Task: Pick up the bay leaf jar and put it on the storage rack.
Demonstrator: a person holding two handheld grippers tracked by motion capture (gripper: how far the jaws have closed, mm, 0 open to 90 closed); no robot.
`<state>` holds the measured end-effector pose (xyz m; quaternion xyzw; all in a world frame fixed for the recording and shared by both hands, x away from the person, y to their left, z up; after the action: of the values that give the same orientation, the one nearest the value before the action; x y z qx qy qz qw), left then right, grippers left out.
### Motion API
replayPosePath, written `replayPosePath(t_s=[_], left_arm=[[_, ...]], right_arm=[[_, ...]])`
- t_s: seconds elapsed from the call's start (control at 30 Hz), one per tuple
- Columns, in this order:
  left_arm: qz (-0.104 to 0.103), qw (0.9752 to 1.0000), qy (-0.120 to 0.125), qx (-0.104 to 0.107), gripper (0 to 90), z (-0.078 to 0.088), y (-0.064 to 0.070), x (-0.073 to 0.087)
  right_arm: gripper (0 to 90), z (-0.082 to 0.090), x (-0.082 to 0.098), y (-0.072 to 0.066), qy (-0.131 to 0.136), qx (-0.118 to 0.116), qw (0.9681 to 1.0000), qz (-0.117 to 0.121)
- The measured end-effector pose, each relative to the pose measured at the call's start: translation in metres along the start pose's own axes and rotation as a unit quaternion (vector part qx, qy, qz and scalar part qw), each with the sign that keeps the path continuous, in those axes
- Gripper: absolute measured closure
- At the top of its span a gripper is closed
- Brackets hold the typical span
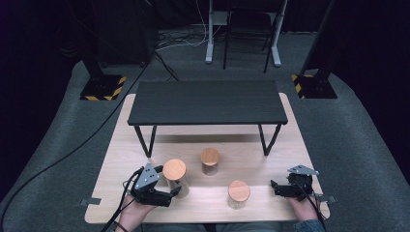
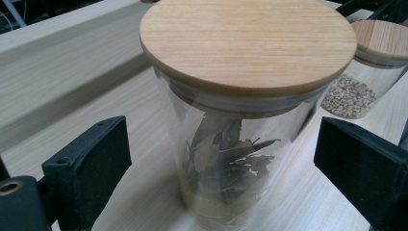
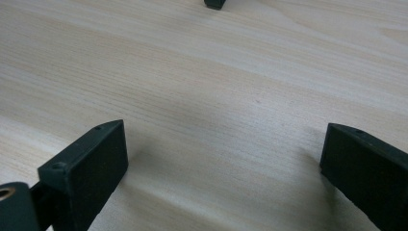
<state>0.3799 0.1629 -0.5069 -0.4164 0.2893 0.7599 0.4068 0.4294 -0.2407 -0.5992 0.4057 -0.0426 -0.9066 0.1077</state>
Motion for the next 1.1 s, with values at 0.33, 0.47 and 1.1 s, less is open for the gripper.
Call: replayPosePath(t_s=[0.33,0.47,1.1], left_arm=[[0.006,1.0,0.004,0.001,5.6,-0.005,-0.002,0.0],[0.009,0.9999,0.008,0.002,5.8,-0.009,-0.002,0.0],[0.018,0.9998,0.013,-0.001,6.1,-0.024,-0.004,0.003]], right_arm=[[1.8,0.0,0.0,0.0,0.0,0.0,1.0,0.0],[1.8,0.0,0.0,0.0,0.0,0.0,1.0,0.0],[1.8,0.0,0.0,0.0,0.0,0.0,1.0,0.0]])
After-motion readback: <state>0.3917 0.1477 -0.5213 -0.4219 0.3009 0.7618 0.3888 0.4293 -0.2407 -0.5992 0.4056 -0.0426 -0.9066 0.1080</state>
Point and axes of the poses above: each handheld gripper's, and its own axes: z roughly backward along the jaws, x roughly out of its underside, y roughly to its right, the point moved 10 cm from there along -z, roughly forward along the jaws, and after that the axes turned 14 degrees about x, right-handed, at the moved point
